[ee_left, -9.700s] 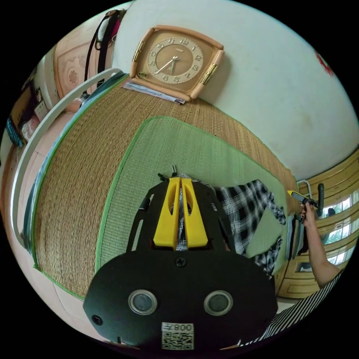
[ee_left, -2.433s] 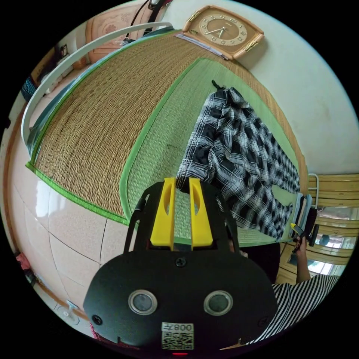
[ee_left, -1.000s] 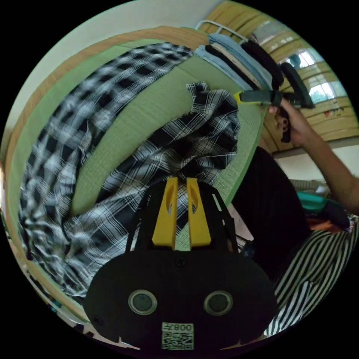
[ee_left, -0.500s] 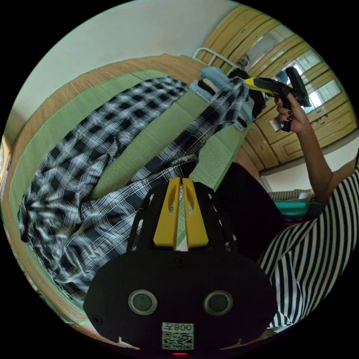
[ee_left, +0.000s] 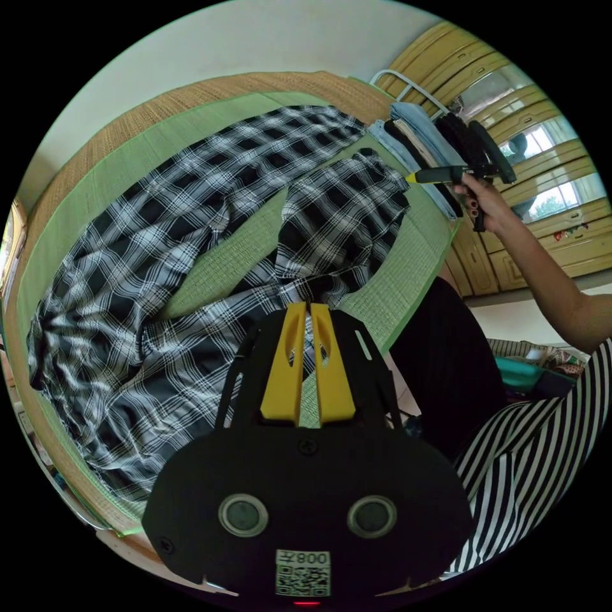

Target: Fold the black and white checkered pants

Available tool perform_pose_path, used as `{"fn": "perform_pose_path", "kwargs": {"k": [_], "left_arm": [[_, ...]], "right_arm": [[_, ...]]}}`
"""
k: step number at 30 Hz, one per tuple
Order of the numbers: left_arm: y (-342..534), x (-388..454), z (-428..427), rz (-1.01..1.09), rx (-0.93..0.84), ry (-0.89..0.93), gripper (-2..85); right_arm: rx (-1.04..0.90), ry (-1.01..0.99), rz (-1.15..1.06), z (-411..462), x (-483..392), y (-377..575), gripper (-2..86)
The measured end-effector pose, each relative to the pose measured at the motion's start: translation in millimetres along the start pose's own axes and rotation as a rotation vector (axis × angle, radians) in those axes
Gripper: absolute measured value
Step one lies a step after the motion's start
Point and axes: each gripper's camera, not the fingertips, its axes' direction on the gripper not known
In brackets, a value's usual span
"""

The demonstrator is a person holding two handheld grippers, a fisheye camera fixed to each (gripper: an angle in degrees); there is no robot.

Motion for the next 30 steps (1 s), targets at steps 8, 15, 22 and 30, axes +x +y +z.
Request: {"fn": "perform_pose_path", "kwargs": {"k": [8, 15, 22, 30], "left_arm": [[-26, 19, 16, -0.031, -0.041, 0.040, 1.2], [-43, 53, 12, 0.042, -0.033, 0.084, 0.9], [-29, 36, 0, -0.161, -0.006, 0.028, 0.3], [-34, 23, 2, -0.254, -0.022, -0.069, 0.2]], "right_arm": [[-0.064, 0.060, -0.090, 2, 12, -1, 2.7], [-0.097, 0.064, -0.026, -42, 74, 39, 1.9], [-0.196, 0.117, 0.038, -35, 118, 63, 3.1], [-0.144, 0.130, 0.031, -56, 141, 93, 2.8]]}}
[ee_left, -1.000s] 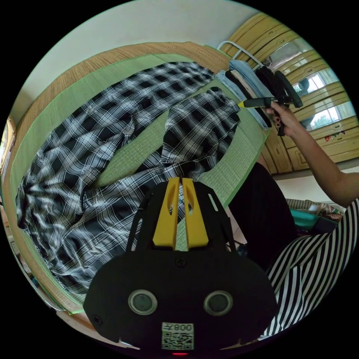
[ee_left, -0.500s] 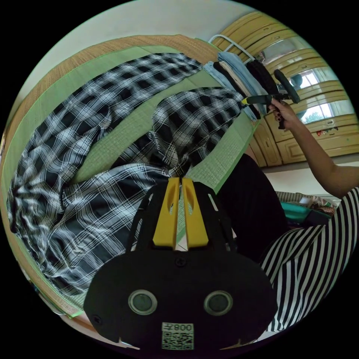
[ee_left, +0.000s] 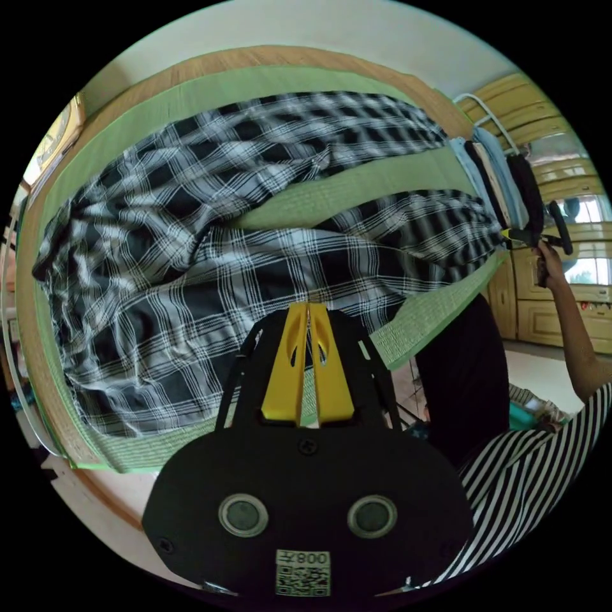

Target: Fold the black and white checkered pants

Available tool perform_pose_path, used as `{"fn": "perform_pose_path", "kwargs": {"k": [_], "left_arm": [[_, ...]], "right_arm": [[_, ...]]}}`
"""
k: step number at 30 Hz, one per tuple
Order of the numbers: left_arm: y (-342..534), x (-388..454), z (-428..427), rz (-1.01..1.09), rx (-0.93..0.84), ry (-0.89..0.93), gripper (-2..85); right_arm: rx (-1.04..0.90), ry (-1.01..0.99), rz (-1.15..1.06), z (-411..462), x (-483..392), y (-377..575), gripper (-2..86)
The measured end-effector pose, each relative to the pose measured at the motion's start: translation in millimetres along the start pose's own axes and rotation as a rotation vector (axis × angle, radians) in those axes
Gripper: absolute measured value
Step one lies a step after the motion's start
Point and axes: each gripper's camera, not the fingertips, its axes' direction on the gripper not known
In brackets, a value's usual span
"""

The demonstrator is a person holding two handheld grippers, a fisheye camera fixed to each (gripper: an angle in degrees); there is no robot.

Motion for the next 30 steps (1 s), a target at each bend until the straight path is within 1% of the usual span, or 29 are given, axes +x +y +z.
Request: {"fn": "perform_pose_path", "kwargs": {"k": [2, 4, 6, 9, 11, 12, 13, 15, 17, 21, 24, 28, 30], "left_arm": [[-6, 9, -1, 0.046, 0.004, 0.036, 0.3], [-17, 30, -1, 0.150, 0.015, 0.072, 0.5], [-24, 52, -1, 0.251, 0.032, 0.072, 0.7], [-39, 82, 2, 0.387, 0.026, 0.021, 0.7], [-47, 92, 9, 0.432, -0.026, -0.022, 0.6], [-50, 96, 17, 0.450, -0.081, -0.062, 0.5], [-49, 98, 17, 0.470, -0.079, -0.071, 0.4], [-47, 97, 12, 0.458, -0.090, -0.051, 0.4], [-41, 93, 2, 0.425, -0.062, -0.014, 0.3], [-18, 80, -35, 0.358, 0.034, 0.125, 0.3], [-1, 71, -70, 0.329, 0.133, 0.217, 0.2], [11, 62, -104, 0.308, 0.254, 0.247, 0.3], [7, 66, -100, 0.331, 0.245, 0.216, 0.3]], "right_arm": [[-0.015, 0.033, -0.023, 3, 3, 4, 2.2], [-0.033, 0.034, -0.027, 6, 9, 8, 1.7], [-0.028, 0.003, -0.021, 7, 21, 18, 1.3], [0.002, -0.049, -0.011, -1, 38, 34, 1.0], [0.024, -0.086, -0.007, -8, 50, 45, 0.9], [0.040, -0.128, -0.002, -13, 58, 53, 0.9], [0.049, -0.149, 0.003, -15, 63, 56, 0.9], [0.089, -0.244, 0.024, -24, 82, 72, 0.8], [0.132, -0.329, 0.037, -31, 97, 86, 0.8], [0.236, -0.493, 0.063, -48, 127, 124, 0.9], [0.332, -0.577, 0.084, -65, 147, 159, 1.1], [0.415, -0.590, 0.097, -83, 164, 195, 1.3], [0.439, -0.624, 0.113, -84, 177, 209, 1.4]]}}
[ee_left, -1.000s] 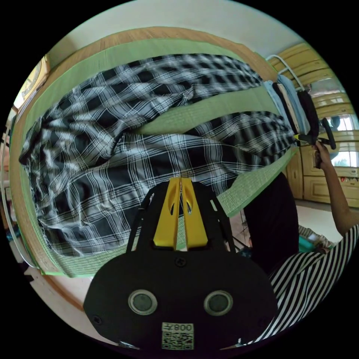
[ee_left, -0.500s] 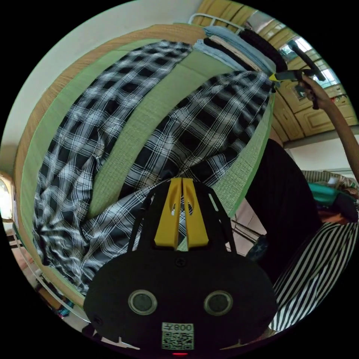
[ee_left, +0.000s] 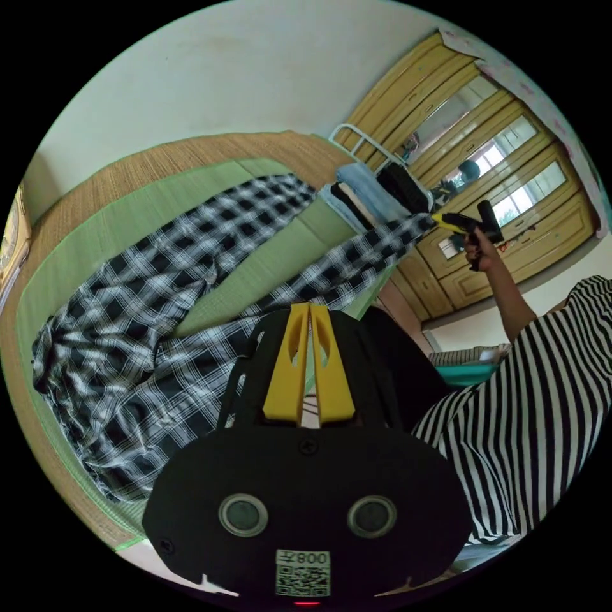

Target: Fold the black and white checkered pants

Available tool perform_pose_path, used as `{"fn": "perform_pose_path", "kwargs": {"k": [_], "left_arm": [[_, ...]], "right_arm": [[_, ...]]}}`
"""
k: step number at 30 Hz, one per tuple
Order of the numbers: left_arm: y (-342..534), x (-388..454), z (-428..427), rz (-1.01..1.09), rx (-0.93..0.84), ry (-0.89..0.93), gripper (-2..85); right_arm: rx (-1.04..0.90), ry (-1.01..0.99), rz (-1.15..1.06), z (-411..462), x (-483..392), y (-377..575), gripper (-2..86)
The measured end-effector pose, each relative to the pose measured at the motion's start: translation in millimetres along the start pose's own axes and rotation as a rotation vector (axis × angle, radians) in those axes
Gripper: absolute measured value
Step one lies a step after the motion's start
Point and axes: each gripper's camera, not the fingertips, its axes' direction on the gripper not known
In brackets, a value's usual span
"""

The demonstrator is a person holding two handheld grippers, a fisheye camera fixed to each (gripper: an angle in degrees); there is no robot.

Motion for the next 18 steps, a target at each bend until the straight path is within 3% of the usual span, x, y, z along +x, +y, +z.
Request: {"fn": "perform_pose_path", "kwargs": {"k": [9, 18], "left_arm": [[-4, -14, 101, 0.044, -0.381, -0.242, 1.0], [21, -18, 54, 0.012, -0.262, -0.158, 0.5]], "right_arm": [[-0.018, -0.034, 0.087, 4, 36, 19, 1.5], [0.003, -0.066, 0.122, 5, 39, 32, 1.4]]}}
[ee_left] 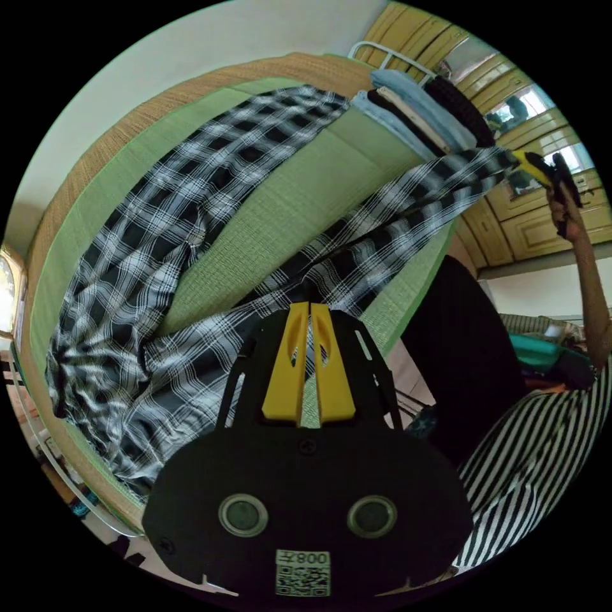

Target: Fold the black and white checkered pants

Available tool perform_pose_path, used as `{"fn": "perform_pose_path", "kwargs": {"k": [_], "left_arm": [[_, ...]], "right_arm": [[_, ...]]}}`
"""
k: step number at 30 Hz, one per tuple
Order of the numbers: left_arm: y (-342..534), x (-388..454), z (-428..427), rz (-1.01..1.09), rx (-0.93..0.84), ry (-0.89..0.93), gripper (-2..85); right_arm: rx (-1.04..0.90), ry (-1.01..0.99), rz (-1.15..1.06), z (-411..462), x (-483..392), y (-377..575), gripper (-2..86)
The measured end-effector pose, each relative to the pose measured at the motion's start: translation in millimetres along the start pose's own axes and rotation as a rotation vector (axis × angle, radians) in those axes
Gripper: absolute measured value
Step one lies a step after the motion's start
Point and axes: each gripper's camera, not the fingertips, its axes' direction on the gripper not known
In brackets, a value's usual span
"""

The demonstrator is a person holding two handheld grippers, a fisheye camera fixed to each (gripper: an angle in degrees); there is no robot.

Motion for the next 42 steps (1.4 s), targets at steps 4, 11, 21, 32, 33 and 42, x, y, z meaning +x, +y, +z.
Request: {"fn": "perform_pose_path", "kwargs": {"k": [4, 11, 21, 32, 33, 42], "left_arm": [[34, -13, -39, -0.038, 0.116, 0.080, 0.5], [42, -57, -63, -0.094, 0.211, 0.112, 0.4], [38, -112, -25, -0.245, 0.131, 0.026, 0.2], [119, -115, 17, -0.234, -0.034, 0.044, 0.1], [126, -118, 17, -0.234, -0.049, 0.067, 0.1], [200, -148, -10, -0.275, 0.029, 0.067, 0.1]], "right_arm": [[0.057, -0.070, 0.021, -6, -7, 9, 1.5], [0.124, -0.090, -0.004, 7, -44, -18, 1.8], [-0.065, 0.473, -0.117, 161, -123, -129, 2.4], [-0.330, 0.654, -0.249, 332, -168, -119, 0.3], [-0.351, 0.664, -0.242, 342, -168, -119, 0.2], [-0.322, 0.643, -0.166, 368, -212, -100, 0.1]]}}
